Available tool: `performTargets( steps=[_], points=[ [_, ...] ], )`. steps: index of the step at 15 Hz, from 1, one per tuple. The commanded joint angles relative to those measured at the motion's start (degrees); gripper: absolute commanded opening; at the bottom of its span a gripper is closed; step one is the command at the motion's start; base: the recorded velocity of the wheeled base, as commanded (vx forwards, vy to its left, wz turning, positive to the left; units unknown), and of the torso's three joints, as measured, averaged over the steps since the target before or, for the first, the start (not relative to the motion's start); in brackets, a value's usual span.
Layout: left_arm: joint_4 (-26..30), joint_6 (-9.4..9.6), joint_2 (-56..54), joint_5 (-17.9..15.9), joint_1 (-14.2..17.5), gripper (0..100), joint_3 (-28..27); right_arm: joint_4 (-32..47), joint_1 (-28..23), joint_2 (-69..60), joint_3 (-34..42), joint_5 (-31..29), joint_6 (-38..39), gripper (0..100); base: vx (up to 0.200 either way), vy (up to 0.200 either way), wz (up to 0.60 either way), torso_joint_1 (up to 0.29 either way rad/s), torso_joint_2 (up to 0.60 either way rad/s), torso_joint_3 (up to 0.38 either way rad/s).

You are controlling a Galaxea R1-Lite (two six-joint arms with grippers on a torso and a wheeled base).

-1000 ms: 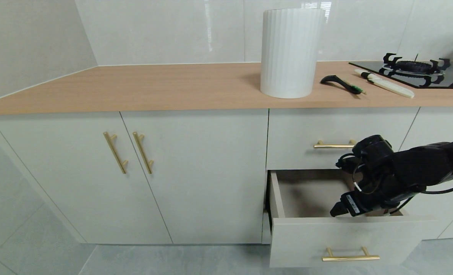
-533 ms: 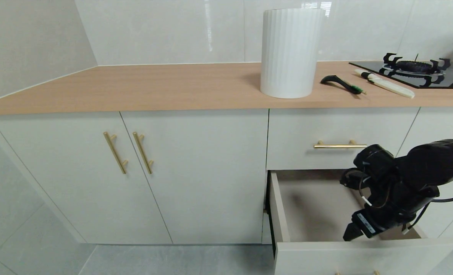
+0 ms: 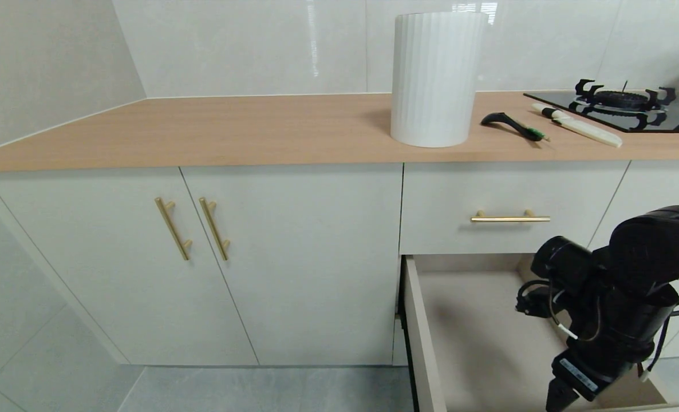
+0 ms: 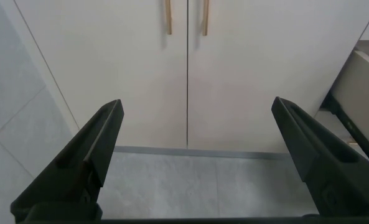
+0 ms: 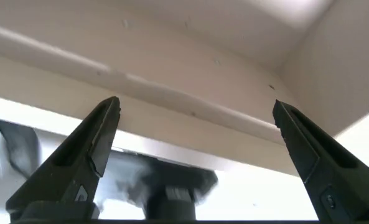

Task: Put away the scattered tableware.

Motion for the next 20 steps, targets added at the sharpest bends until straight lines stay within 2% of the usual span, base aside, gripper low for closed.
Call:
performTargets(
  steps=[1, 5, 10, 12, 14, 16, 17, 18, 20],
  points=[
    [-0.01, -0.02, 0.07, 0.04, 0.0, 100, -0.01, 2.77, 1.89, 0.34, 0.3, -0.94, -0.72, 100, 0.0, 0.0, 0.0, 0.0, 0.0, 0.0],
    [-0.01, -0.02, 0.07, 0.04, 0.0, 100, -0.01, 4.17, 3.39, 2.01, 1.0, -1.99, -1.07, 100, 0.0, 0.0, 0.0, 0.0, 0.0, 0.0],
    [-0.01, -0.02, 0.07, 0.04, 0.0, 100, -0.01, 3.47, 3.21, -3.7, -1.55, -1.73, -0.46, 100, 0.0, 0.0, 0.0, 0.0, 0.0, 0.0],
    [-0.01, -0.02, 0.07, 0.04, 0.0, 100, -0.01, 3.47, 1.63, -16.36, -3.31, -1.29, -0.37, 100, 0.0, 0.0, 0.0, 0.0, 0.0, 0.0],
    [-0.01, -0.02, 0.07, 0.04, 0.0, 100, -0.01, 2.06, 0.4, -22.34, -9.55, -0.94, 0.33, 100, 0.0, 0.0, 0.0, 0.0, 0.0, 0.0],
    [-0.01, -0.02, 0.07, 0.04, 0.0, 100, -0.01, -3.56, -1.8, -21.54, -17.81, -0.85, 3.32, 100, 0.0, 0.0, 0.0, 0.0, 0.0, 0.0],
    [-0.01, -0.02, 0.07, 0.04, 0.0, 100, -0.01, -5.06, -2.33, -21.11, -19.48, -0.76, 4.03, 100, 0.0, 0.0, 0.0, 0.0, 0.0, 0.0],
    [-0.01, -0.02, 0.07, 0.04, 0.0, 100, -0.01, -9.45, -3.56, -19.79, -24.93, -0.85, 4.99, 100, 0.0, 0.0, 0.0, 0.0, 0.0, 0.0],
    [-0.01, -0.02, 0.07, 0.04, 0.0, 100, -0.01, -13.58, -5.32, -17.85, -30.29, -0.94, 5.34, 100, 0.0, 0.0, 0.0, 0.0, 0.0, 0.0]
  ],
)
